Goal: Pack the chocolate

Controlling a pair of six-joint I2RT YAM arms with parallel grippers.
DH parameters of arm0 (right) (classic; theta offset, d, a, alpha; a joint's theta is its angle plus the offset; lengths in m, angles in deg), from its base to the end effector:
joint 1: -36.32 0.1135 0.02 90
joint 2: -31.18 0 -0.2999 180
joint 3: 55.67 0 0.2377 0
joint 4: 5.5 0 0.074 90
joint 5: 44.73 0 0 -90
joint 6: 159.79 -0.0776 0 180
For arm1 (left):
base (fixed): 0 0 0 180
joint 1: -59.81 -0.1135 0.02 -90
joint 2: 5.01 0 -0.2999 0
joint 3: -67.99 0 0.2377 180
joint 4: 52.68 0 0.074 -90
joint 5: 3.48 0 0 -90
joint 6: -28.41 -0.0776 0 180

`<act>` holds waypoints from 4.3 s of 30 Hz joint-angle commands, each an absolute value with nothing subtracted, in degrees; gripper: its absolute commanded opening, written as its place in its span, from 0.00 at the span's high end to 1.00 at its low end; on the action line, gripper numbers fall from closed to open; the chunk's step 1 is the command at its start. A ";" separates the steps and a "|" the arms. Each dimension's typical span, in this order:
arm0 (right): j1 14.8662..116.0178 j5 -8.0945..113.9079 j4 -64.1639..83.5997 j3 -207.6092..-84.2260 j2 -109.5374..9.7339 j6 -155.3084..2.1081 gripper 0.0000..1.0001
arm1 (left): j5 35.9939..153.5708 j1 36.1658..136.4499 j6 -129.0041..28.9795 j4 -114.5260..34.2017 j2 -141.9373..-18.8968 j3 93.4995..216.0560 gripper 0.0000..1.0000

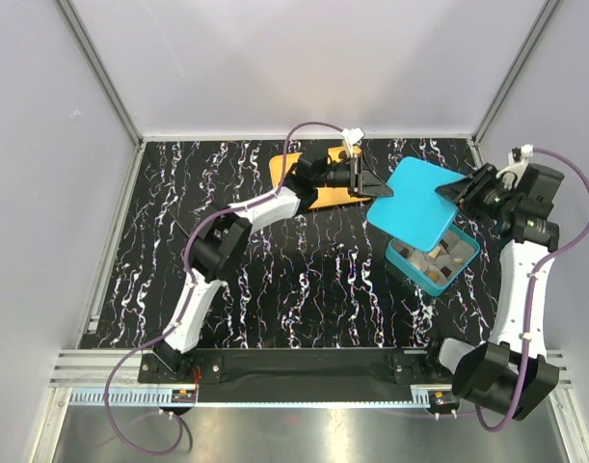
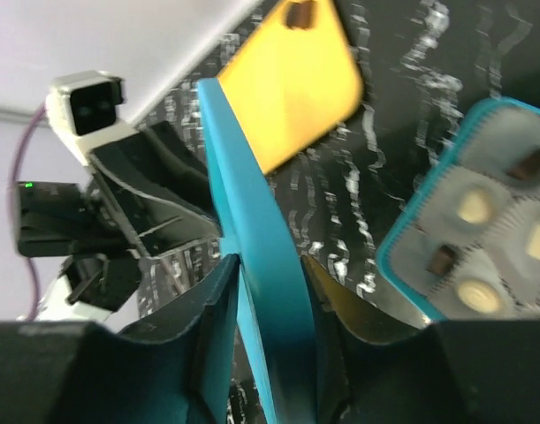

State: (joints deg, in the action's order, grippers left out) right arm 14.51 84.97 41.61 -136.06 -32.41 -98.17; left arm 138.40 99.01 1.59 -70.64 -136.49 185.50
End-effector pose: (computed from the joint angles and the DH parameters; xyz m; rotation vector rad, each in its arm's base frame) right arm 0.2316 -0.0393 0.3833 0.4771 2.0036 0.7932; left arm 0.4038 -0.4081 0.2893 0.5243 1.8835 -1.9768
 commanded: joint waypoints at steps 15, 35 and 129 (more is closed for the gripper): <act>11.44 67.77 38.57 -121.97 -28.24 -98.61 0.57 | 133.55 104.37 -5.25 -62.32 -149.23 199.58 0.67; 6.43 69.08 27.85 -114.41 -31.49 -95.98 0.53 | 130.56 106.30 -10.35 -58.80 -153.72 202.05 0.53; 4.67 41.40 36.98 -120.73 -40.80 -94.31 0.32 | 125.28 107.09 -20.72 -47.73 -146.43 200.47 0.37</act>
State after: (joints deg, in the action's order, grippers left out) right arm 4.92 44.18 36.00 -117.37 -42.07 -95.22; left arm 126.05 107.01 -18.72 -46.66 -152.34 201.04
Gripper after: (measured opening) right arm 0.681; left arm 0.625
